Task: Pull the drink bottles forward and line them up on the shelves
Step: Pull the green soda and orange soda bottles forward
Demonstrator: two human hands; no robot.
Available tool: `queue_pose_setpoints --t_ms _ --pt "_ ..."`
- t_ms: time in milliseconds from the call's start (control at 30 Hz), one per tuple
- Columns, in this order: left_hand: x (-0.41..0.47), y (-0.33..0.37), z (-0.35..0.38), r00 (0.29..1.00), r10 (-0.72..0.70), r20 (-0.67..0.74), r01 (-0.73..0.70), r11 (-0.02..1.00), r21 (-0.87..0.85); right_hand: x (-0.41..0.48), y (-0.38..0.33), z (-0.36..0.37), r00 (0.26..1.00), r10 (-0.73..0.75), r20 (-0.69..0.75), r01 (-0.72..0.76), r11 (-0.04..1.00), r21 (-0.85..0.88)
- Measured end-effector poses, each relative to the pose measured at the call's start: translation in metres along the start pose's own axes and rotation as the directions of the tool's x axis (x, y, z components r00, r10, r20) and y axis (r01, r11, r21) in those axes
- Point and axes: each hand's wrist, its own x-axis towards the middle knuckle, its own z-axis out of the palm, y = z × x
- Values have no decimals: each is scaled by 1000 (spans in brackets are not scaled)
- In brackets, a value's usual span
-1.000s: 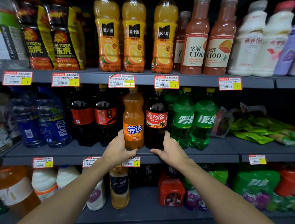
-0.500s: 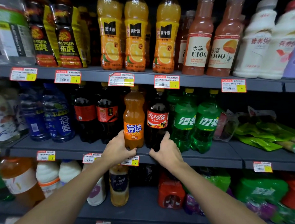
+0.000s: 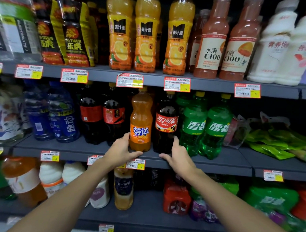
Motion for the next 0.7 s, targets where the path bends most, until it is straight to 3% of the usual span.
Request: queue_pose_setpoints --t_ms 333,433,567,700 --pt "1 -5 -1 998 40 45 -37 998 -58 3 -2 -1 999 49 14 -48 995 -89" --pt "-1 -3 -4 998 46 42 -41 993 -113 -4 -4 0 992 45 -121 -71 974 -217" --pt "-13 -11 -24 994 37 -102 -37 999 4 -19 -26 11 940 -51 -338 -76 933 -353" --pt "-23 -38 -54 947 159 -281 -127 983 129 -17 -58 20 912 -183 -368 59 945 -323"
